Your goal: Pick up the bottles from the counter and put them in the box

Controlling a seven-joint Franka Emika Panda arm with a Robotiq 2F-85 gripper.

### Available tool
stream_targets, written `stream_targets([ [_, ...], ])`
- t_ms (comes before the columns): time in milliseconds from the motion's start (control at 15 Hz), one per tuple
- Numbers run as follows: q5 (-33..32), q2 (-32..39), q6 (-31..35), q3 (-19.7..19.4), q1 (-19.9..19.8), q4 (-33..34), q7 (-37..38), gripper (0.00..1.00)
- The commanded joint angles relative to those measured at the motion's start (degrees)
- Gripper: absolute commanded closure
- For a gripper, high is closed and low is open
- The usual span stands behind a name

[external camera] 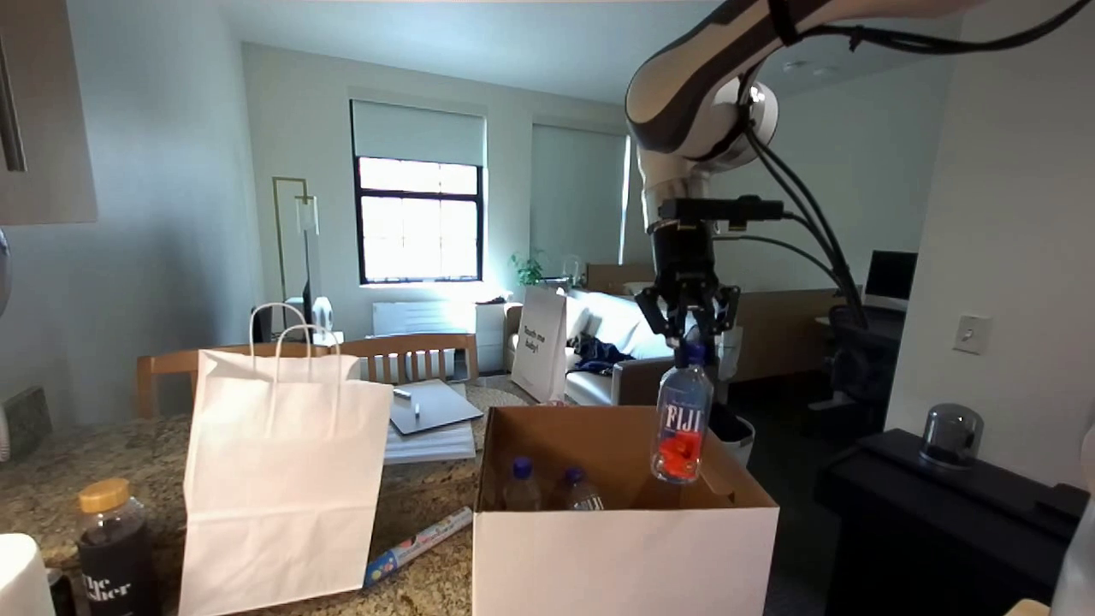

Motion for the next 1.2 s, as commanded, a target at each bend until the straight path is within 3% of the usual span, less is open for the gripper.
stream_targets([
  [0, 0.0, 1.1, 3.5, 1.5, -0.4, -2.8, 3.9, 0.85],
  [733, 2.5, -2.0, 4.4, -0.5, -2.7, -4.3, 10.5, 0.84],
  [1133, 4.3, -2.7, -2.0, -2.2, -4.3, 0.4, 9.6, 0.84],
])
